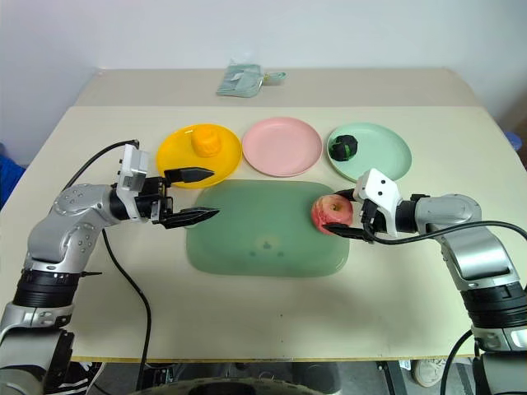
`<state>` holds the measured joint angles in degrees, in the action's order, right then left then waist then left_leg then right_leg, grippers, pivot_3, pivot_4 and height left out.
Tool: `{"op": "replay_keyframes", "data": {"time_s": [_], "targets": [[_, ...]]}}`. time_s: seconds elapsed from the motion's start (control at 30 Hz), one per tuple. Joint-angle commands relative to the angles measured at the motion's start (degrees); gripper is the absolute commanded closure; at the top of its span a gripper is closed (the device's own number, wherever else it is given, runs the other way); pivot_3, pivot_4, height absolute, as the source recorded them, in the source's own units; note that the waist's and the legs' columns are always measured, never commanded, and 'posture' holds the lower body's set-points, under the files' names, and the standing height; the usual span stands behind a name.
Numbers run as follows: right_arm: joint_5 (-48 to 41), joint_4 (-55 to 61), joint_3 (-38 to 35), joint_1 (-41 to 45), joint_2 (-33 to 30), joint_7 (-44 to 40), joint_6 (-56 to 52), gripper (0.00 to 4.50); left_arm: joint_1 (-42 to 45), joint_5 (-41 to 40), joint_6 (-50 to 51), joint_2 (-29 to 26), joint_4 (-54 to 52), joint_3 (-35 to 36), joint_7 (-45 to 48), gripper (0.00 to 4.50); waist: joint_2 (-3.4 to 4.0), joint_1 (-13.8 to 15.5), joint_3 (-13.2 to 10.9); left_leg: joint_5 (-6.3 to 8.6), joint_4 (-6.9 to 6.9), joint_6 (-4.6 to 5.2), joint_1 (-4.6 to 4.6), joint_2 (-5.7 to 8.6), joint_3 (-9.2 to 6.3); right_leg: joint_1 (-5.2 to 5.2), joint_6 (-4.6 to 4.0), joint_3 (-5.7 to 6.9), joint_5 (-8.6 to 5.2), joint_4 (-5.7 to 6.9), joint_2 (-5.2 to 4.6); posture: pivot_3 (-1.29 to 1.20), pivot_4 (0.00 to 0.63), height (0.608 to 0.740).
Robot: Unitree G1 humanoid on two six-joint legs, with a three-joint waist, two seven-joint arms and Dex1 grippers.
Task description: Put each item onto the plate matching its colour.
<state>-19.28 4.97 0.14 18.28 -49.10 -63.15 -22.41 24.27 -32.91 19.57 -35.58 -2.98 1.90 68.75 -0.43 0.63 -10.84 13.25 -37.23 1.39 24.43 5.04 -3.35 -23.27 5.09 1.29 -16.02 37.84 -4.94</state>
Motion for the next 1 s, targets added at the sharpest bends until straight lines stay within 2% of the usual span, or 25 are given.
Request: {"op": "replay_keyframes", "data": {"time_s": [0.03,0.17,0.3,0.43,0.57,0.63,0.7,0.73,0.87,1.0], "targets": [[-4.4,0.3,-2.9,4.9,4.0,2.6,-2.6,1.3,1.6,1.3,-1.7,0.7,0.9,2.6,-3.9,0.0,0.02,-0.2,0.0,0.0,0.0,-0.01,0.0,0.0,0.0,-0.02,0.0,0.0,0.0,0.01,0.01,0.0,0.15,0.729],[-2.9,-3.4,-3.8,14.0,10.7,10.6,-1.4,1.3,2.9,2.6,-1.4,1.7,3.2,3.5,-8.9,0.0,0.04,-0.3,0.0,-0.15,0.04,-0.25,0.05,0.0,0.01,-0.13,0.0,-0.01,0.0,0.08,0.02,0.0,0.15,0.729],[8.0,-15.8,0.7,24.2,18.0,22.8,6.7,1.3,2.5,5.1,-2.8,3.0,3.5,3.0,-12.6,0.0,0.02,-0.3,0.0,-0.24,0.05,-0.41,0.04,0.02,0.01,-0.13,0.0,-0.01,0.0,0.07,0.03,0.0,0.15,0.729],[13.1,-24.2,2.9,28.9,26.3,31.4,11.3,1.3,2.7,5.6,-1.9,3.3,4.0,2.9,-14.1,0.0,0.0,-0.1,0.0,-0.28,0.14,-0.46,0.07,0.03,0.01,-0.2,0.0,0.0,0.0,0.08,0.05,0.0,0.15,0.729],[17.6,-31.4,4.4,31.3,30.5,37.2,15.4,1.3,2.5,7.2,-5.0,3.5,4.3,3.6,-15.3,0.0,0.02,-0.1,0.0,-0.29,0.12,-0.48,0.09,0.05,0.02,-0.22,0.0,0.0,0.0,0.12,0.05,0.0,0.15,0.729],[17.8,-33.2,4.3,32.1,31.4,37.5,16.7,1.3,1.8,6.9,-4.8,3.2,3.3,3.9,-15.5,0.0,0.02,-0.1,0.0,-0.29,0.11,-0.48,0.09,0.06,0.02,-0.22,0.0,0.0,0.0,0.12,0.05,0.0,0.15,0.729],[15.2,-33.4,3.0,32.2,32.0,35.1,16.6,0.43,0.8,6.5,-4.6,2.6,2.4,4.4,-15.3,0.0,0.02,-0.4,0.0,-0.29,0.12,-0.49,0.09,0.06,0.02,-0.22,0.0,-0.01,0.0,0.13,0.06,0.0,0.15,0.729],[15.2,-33.5,3.0,32.3,32.0,34.7,17.7,0.14,0.4,6.4,-4.7,2.4,2.2,4.5,-15.0,0.0,0.02,-0.9,0.0,-0.3,0.13,-0.49,0.09,0.04,0.01,-0.24,0.0,-0.01,0.0,0.14,0.08,0.0,0.15,0.729],[10.8,-31.0,-0.4,33.3,33.0,33.1,17.8,0.06,0.3,5.0,-4.3,1.8,2.0,5.5,-13.8,0.0,0.02,-1.5,0.0,-0.3,0.14,-0.49,0.08,0.02,0.0,-0.23,0.0,-0.01,0.0,0.15,0.11,0.0,0.15,0.729],[2.6,-26.4,-6.0,33.4,33.4,31.2,14.6,0.06,1.6,4.6,-5.3,0.9,4.2,6.3,-11.3,0.0,0.03,-1.5,0.0,-0.3,0.16,-0.51,0.08,0.01,0.0,-0.26,0.0,-0.03,0.0,0.18,0.13,0.0,0.15,0.729]]}}
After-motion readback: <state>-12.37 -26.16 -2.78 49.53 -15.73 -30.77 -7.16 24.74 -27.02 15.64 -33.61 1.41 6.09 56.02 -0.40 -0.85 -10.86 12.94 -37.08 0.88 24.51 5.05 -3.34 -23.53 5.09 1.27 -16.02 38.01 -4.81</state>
